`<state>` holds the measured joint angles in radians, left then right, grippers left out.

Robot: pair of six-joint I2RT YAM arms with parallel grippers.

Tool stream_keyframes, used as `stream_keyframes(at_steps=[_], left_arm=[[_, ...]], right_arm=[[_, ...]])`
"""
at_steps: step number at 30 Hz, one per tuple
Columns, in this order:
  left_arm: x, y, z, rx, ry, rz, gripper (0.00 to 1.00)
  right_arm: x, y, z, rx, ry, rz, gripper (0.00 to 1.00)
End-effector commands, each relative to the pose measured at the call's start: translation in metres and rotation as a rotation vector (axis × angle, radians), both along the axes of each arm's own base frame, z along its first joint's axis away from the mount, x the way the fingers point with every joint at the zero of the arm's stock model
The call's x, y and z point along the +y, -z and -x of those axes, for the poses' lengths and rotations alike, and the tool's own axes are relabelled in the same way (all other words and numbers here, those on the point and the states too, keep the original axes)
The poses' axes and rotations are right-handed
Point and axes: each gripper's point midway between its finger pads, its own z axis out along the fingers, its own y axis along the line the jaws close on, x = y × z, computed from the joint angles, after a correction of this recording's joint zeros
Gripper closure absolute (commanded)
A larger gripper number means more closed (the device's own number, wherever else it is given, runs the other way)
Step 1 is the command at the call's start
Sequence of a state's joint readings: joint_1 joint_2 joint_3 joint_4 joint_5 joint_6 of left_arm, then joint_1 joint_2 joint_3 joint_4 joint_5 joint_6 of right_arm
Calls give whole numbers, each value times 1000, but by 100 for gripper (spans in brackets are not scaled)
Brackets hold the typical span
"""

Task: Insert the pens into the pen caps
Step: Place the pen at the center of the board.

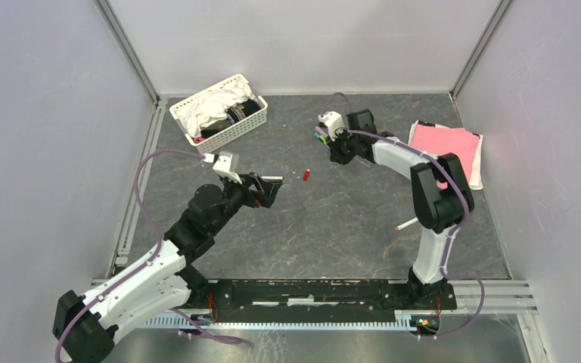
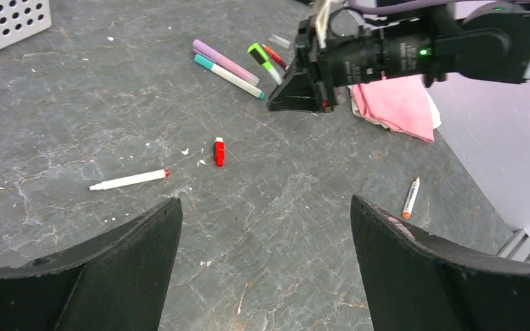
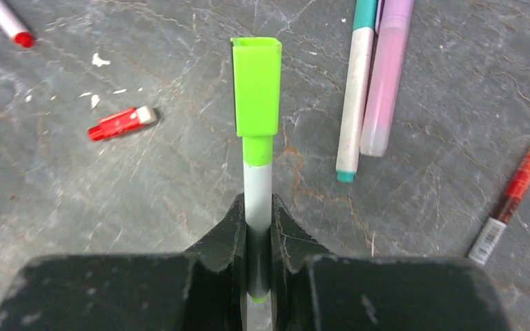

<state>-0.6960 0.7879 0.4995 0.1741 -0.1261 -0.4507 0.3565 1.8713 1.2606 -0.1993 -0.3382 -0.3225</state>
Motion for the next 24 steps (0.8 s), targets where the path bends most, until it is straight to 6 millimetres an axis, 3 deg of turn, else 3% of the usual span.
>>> stream_keyframes(at_steps=[1,5,12,24], left_arm=[[14,-2,-3,-40,-56,-27,5],[18,2,0,-35,-64,-27,5],[24,6,3,-29,-82,-20,4],[22,3,3,-30,-74,-7,4]], right_arm=[[2,12,-20,21,62,81,93],[0,31,-39,39,103,135,93],[-9,39,-59,10,160,195,88],[-7,55,-56,47,144,202,80]])
